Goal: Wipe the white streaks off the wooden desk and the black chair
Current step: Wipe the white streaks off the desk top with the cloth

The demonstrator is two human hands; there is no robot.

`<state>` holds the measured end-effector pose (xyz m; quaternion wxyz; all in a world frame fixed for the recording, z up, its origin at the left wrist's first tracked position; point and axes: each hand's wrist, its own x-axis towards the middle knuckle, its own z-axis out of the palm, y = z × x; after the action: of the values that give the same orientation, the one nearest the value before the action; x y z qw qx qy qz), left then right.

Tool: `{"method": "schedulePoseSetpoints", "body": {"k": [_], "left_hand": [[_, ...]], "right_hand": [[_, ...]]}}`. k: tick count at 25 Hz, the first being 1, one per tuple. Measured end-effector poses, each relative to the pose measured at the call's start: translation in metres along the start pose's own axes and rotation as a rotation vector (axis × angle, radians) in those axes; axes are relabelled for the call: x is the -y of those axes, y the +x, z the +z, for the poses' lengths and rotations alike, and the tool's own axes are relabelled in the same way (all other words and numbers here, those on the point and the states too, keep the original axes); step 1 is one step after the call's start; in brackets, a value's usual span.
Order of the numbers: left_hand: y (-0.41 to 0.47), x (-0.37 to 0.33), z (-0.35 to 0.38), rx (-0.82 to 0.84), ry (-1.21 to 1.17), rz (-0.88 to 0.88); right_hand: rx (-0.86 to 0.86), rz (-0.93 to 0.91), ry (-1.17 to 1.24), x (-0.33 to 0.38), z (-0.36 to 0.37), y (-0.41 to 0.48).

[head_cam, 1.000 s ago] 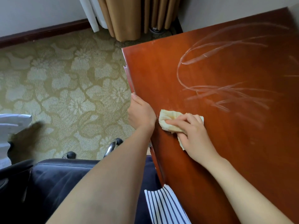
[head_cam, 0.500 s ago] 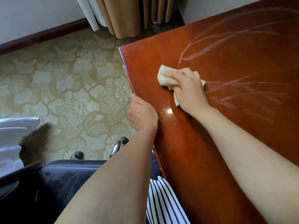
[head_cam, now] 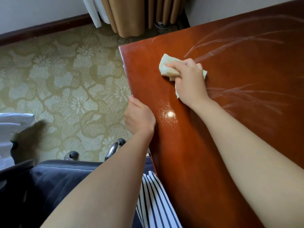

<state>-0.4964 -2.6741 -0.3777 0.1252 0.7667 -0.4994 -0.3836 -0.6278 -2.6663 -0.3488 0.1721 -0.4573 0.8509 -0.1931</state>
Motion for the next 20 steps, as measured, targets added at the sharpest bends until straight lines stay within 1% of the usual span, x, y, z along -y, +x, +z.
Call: {"method": "schedulePoseSetpoints", "body": {"k": [5, 8, 11, 15, 20], "left_hand": [[-0.002, 0.001, -0.001, 0.009, -0.016, 0.023], [-0.002, 0.002, -0.001, 0.007, -0.026, 0.028], [-0.003, 0.004, -0.001, -0.002, -0.016, 0.025], [-0.005, 0.003, -0.004, 0.003, -0.032, 0.042], [-0.008, 0.000, -0.006, 0.024, -0.026, 0.045]], "right_hand": [[0.028, -0.092, 0.068, -0.010, 0.009, -0.073], [0.057, -0.081, 0.133, -0.014, 0.014, -0.114], [0.025, -0.042, 0.195, -0.015, 0.018, -0.136], [-0.005, 0.008, 0.234, -0.012, 0.017, -0.123], [-0.012, 0.051, 0.193, -0.012, 0.001, -0.054]]}}
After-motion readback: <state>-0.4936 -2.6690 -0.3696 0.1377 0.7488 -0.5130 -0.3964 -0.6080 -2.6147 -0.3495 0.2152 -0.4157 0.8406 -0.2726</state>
